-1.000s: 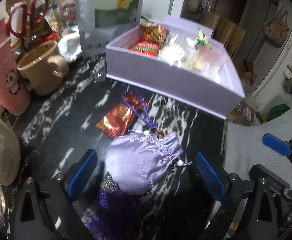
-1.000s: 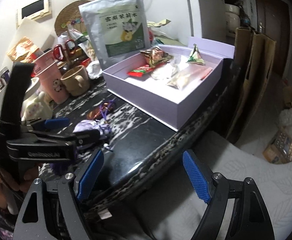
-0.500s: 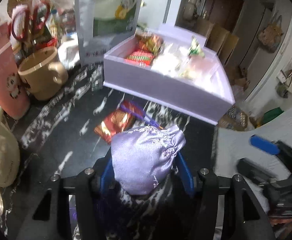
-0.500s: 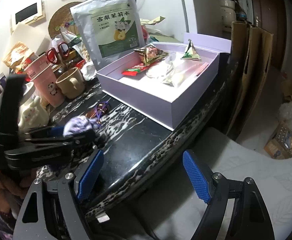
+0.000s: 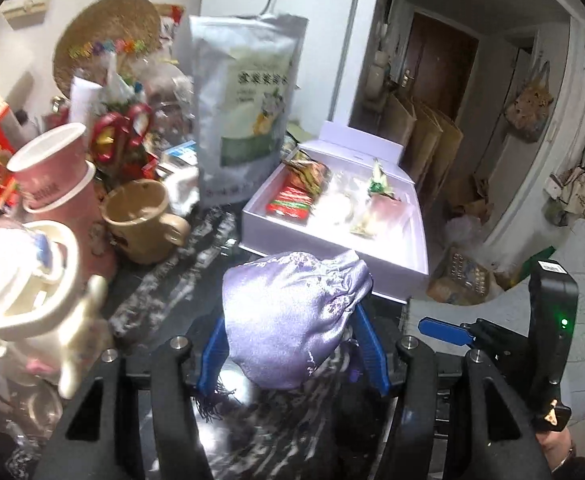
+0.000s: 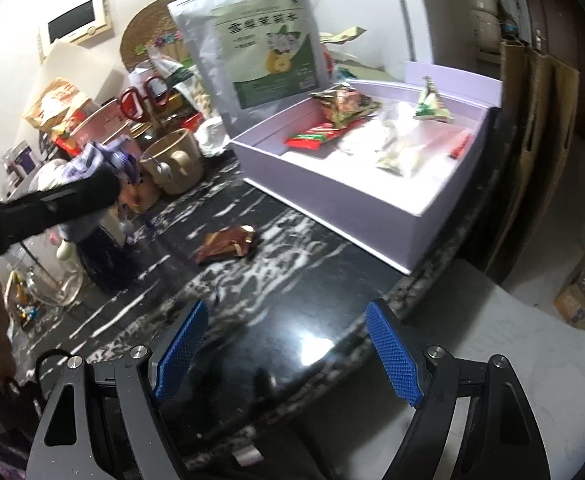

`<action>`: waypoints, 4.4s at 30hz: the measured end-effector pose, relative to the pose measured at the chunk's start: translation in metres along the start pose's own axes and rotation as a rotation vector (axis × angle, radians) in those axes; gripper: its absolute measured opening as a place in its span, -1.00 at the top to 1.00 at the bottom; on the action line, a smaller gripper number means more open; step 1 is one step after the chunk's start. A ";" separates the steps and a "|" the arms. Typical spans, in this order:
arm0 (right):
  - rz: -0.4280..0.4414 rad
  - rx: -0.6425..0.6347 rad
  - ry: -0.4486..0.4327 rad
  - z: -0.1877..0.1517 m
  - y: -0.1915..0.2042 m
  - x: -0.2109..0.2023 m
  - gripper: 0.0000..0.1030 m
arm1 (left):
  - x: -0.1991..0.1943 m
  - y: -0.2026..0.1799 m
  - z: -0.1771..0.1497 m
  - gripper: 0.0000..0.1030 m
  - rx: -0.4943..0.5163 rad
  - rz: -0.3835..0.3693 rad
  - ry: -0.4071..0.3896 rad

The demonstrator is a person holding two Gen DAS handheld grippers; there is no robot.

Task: Organize soft objects
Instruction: 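Grasp the lilac drawstring pouch with the left gripper, then grasp the red chocolate square with the right gripper while the left holds the pouch, then lift the pouch and chocolate square and carry both toward the white box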

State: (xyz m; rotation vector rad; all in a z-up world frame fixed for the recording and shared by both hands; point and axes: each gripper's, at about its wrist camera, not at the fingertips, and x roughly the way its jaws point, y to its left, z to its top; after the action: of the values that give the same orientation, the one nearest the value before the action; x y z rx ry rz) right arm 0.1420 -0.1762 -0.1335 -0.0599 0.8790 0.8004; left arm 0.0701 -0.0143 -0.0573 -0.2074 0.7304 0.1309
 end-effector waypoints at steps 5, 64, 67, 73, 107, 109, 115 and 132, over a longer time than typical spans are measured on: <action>0.022 -0.035 0.018 0.008 0.013 0.019 -0.60 | 0.006 0.016 -0.010 -0.11 -0.014 0.050 0.022; -0.085 -0.027 0.067 -0.012 0.016 0.040 -0.68 | 0.039 0.029 -0.056 -0.11 -0.112 0.052 0.189; -0.149 -0.094 0.053 -0.017 0.027 0.045 -0.69 | 0.038 0.032 -0.058 -0.11 -0.119 0.058 0.193; -0.208 -0.182 0.035 -0.024 0.035 0.045 -0.09 | 0.040 0.034 -0.060 -0.11 -0.125 0.052 0.205; -0.111 -0.071 -0.044 -0.028 0.036 -0.014 0.10 | 0.018 0.003 -0.058 -0.11 -0.053 -0.014 0.149; -0.117 -0.065 -0.060 -0.028 0.036 -0.023 0.10 | 0.014 -0.002 -0.058 -0.11 -0.044 -0.025 0.141; -0.137 -0.064 -0.124 -0.029 0.036 -0.051 0.10 | -0.002 -0.020 -0.053 -0.11 -0.004 -0.056 0.096; -0.166 -0.069 -0.276 -0.008 0.031 -0.130 0.10 | -0.045 -0.070 0.001 -0.11 0.126 -0.129 -0.102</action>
State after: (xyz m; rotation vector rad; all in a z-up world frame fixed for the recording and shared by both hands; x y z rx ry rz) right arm 0.0677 -0.2352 -0.0388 -0.0801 0.5777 0.6643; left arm 0.0511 -0.0841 -0.0162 -0.1261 0.6199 -0.0275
